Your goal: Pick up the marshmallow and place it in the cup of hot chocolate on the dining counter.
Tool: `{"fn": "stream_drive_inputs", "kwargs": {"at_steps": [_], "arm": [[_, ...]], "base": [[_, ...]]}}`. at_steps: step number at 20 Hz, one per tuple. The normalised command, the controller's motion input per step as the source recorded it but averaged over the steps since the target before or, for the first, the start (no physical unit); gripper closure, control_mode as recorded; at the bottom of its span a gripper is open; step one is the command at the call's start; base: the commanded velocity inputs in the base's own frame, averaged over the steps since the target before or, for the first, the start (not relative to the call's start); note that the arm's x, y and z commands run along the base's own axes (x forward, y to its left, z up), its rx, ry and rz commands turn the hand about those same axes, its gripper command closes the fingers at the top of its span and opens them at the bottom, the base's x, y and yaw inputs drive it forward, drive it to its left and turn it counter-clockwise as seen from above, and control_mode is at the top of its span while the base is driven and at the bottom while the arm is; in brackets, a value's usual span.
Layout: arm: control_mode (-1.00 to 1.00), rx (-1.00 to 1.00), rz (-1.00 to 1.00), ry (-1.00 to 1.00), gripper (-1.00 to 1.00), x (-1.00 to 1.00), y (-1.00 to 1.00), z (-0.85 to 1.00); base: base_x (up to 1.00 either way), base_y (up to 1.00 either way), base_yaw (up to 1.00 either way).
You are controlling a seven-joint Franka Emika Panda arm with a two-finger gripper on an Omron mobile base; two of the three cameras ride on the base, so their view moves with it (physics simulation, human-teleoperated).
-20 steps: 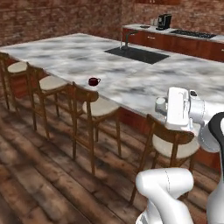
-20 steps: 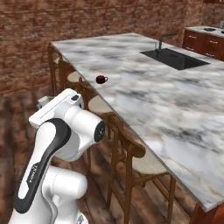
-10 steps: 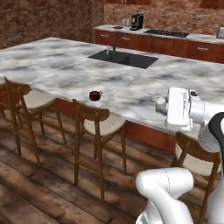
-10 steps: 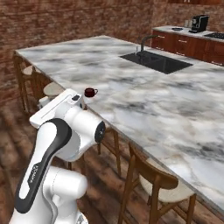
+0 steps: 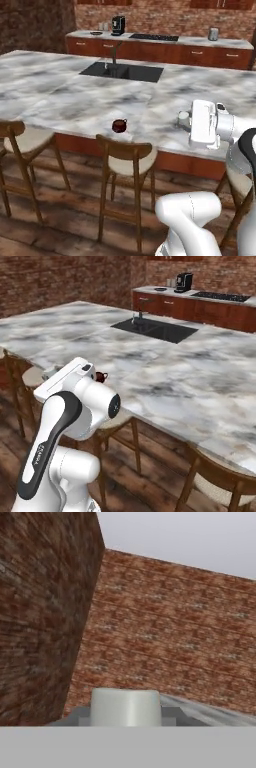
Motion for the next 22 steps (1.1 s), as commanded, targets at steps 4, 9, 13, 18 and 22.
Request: {"fn": "stream_drive_inputs", "kwargs": {"at_steps": [4, 9, 13, 18, 22], "arm": [[1.0, 0.0, 0.0, 0.0, 1.0, 0.0, 0.0, 0.0], [1.0, 0.0, 0.0, 0.0, 1.0, 0.0, 0.0, 0.0], [1.0, 0.0, 0.0, 0.0, 1.0, 0.0, 0.0, 0.0], [1.0, 0.0, 0.0, 0.0, 1.0, 0.0, 0.0, 0.0], [1.0, 0.0, 0.0, 0.0, 1.0, 0.0, 0.0, 0.0]], "base": [[0.47, 1.0, -0.45], [0.45, 1.0, -0.46], [0.92, 0.88, -0.42], [0.98, 0.39, -0.37], [0.96, 0.37, -0.37]]}}
